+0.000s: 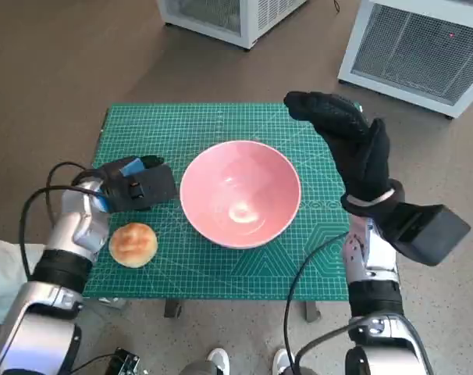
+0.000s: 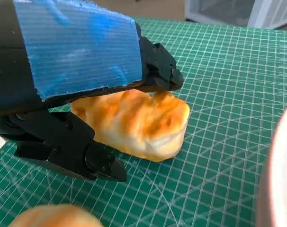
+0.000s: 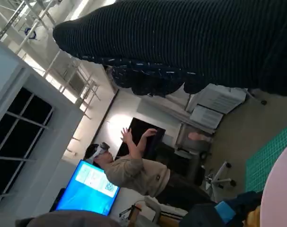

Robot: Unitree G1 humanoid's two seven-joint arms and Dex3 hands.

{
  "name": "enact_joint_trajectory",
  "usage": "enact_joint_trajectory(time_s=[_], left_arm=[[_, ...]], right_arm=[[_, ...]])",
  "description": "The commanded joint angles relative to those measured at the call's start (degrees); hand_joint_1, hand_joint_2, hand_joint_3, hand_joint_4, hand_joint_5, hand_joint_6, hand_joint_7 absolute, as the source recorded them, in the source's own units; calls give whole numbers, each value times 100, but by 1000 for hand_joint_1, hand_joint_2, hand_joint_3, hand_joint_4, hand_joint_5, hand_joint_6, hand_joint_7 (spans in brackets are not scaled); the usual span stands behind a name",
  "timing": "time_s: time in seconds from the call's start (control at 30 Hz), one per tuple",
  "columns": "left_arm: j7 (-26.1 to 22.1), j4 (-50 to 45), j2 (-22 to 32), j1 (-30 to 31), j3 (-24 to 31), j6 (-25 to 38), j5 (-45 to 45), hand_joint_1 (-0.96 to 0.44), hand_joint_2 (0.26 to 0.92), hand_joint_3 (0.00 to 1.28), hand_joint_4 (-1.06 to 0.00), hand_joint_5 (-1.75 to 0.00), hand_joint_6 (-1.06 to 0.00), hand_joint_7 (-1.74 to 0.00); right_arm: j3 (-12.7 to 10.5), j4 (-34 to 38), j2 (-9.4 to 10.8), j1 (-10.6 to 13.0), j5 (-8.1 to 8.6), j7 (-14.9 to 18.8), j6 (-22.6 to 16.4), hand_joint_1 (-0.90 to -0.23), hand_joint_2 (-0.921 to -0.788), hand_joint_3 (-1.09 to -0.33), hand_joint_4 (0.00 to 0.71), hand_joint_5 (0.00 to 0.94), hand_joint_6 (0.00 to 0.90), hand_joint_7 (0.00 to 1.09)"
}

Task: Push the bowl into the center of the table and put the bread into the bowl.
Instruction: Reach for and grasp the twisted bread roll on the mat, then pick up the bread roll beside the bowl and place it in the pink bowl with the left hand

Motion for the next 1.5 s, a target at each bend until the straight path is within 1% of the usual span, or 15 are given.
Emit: enact_joint_trajectory(time_s=[0.03, 0.07, 0.1, 0.17, 0.2, 0.23, 0.3, 0.43, 0.53, 0.73, 0.9, 1.13, 1.23, 1.4, 1.5], left_arm=[[136, 296, -38, -52, -140, -191, 136, 158, 899, 83, -565, -530, -691, -133], [167, 310, -22, -54, -164, -223, 164, 197, 903, 104, -562, -696, -705, -166], [191, 325, -11, -57, -181, -251, 182, 127, 910, 113, -601, -899, -636, -536], [273, 359, 22, -52, -211, -335, 216, 65, 915, 114, -637, -1078, -591, -839], [316, 361, 40, -45, -216, -379, 228, 42, 917, 112, -652, -1145, -580, -948], [347, 370, 51, -44, -217, -412, 238, 27, 918, 104, -661, -1186, -587, -1008], [383, 288, 99, -18, -197, -461, 245, 14, 918, 98, -662, -1227, -600, -1055], [411, 79, 189, 7, -124, -477, 226, 4, 919, 88, -649, -1274, -635, -1072], [385, -341, 296, 105, -22, -400, 192, 2, 920, 82, -640, -1293, -656, -1056], [349, -1125, 466, 281, 267, -239, 74, 2, 920, 79, -640, -1299, -663, -1049], [272, -1946, 599, 458, 575, -76, -12, 2, 917, 67, -690, -1230, -648, -1083], [206, -3421, 676, 818, 1079, 191, -130, 2, 919, 51, -714, -1188, -649, -1095], [249, -3931, 632, 953, 1271, 248, -163, 2, 920, 51, -722, -1132, -636, -1153], [354, -4751, 532, 1147, 1511, 195, -186, 2, 920, 51, -739, -1104, -617, -1181], [411, -5080, 479, 1216, 1582, 109, -166, 2, 920, 35, -760, -1088, -630, -1159]], right_arm=[[-6, -26, -19, 95, 60, 28, 92, -716, -921, -743, 192, 0, -1, 647], [-4, -45, -19, 106, 63, 26, 101, -716, -921, -743, 192, 0, -1, 647], [-3, -58, -19, 113, 64, 25, 109, -717, -921, -743, 192, 0, -1, 647], [-6, -80, -20, 128, 76, 33, 124, -717, -921, -743, 192, 0, -1, 647], [-9, -77, -20, 127, 86, 40, 131, -717, -921, -743, 192, 0, -1, 647], [-12, -73, -20, 124, 93, 45, 137, -717, -921, -743, 192, 0, -1, 647], [-17, -62, -14, 122, 105, 54, 145, -718, -921, -743, 192, 0, -1, 647], [-12, -79, 4, 138, 121, 64, 163, -721, -921, -742, 192, 0, -1, 647], [-1, -60, 16, 137, 136, 78, 157, -723, -921, -741, 192, 0, -1, 647], [15, -74, 27, 140, 162, 99, 175, -725, -921, -739, 193, 1, -1, 648], [19, -68, 30, 143, 190, 131, 173, -727, -921, -737, 192, 0, -1, 649], [12, -40, 31, 135, 251, 205, 191, -727, -921, -736, 188, 0, -1, 649], [7, -53, 35, 143, 266, 226, 198, -728, -921, -736, 188, 0, -1, 649], [-10, -73, 35, 151, 291, 257, 209, -728, -921, -736, 188, 0, -1, 648], [-18, -75, 35, 153, 297, 270, 206, -728, -921, -736, 188, 0, -1, 648]])
